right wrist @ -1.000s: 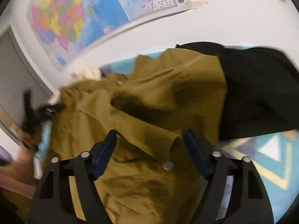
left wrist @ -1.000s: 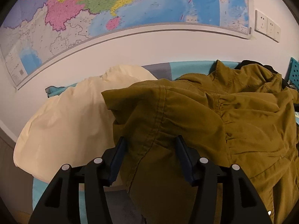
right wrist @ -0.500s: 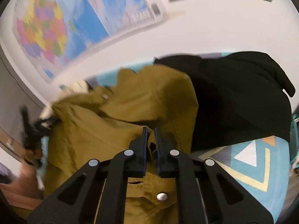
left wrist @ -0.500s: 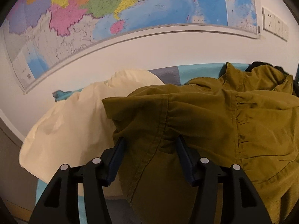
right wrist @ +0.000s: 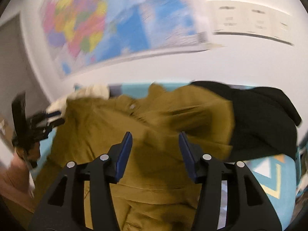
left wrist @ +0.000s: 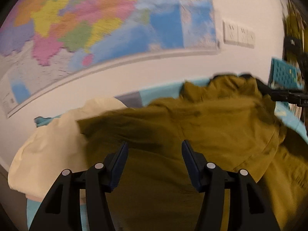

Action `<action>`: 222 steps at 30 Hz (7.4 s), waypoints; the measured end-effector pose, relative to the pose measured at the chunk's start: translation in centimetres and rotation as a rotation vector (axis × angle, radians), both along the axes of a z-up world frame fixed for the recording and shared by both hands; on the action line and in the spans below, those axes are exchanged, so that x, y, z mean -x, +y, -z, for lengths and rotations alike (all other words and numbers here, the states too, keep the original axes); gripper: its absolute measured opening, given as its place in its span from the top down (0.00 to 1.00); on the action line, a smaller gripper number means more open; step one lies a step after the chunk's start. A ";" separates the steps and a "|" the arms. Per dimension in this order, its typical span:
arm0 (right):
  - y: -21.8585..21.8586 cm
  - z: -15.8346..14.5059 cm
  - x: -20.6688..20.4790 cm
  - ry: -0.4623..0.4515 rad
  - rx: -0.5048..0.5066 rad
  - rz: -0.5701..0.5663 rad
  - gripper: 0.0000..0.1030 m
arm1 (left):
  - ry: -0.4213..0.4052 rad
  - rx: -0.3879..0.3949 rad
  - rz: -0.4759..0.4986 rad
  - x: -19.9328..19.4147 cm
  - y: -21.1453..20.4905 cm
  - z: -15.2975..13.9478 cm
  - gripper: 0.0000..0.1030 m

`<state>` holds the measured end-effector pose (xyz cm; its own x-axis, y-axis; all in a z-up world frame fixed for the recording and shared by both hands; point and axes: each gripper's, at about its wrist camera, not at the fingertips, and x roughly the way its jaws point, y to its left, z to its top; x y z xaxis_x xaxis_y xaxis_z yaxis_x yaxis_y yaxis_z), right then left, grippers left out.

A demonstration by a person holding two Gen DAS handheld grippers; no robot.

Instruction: Fold large clothes

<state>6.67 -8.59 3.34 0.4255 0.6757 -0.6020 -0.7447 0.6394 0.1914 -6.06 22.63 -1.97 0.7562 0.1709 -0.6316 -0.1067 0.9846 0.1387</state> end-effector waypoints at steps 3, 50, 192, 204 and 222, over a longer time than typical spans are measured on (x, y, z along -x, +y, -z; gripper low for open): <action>2.8 2.2 -1.1 0.016 0.079 -0.014 0.54 | 0.081 0.006 0.002 -2.1 -0.5 2.5 0.46; 6.0 6.8 -3.0 0.095 0.178 0.049 0.45 | 0.170 -0.026 0.012 -3.1 -2.7 4.9 0.39; -11.0 -6.5 2.3 0.339 -0.630 -0.086 0.93 | 0.111 0.613 0.022 6.5 9.6 -7.2 0.90; -8.1 -4.6 -6.2 0.424 -0.582 0.025 0.93 | 0.166 0.561 -0.031 -0.5 10.4 -7.6 0.89; -5.0 0.5 -13.4 0.564 -0.525 0.161 0.89 | 0.287 0.538 -0.129 -8.3 12.6 -3.4 0.87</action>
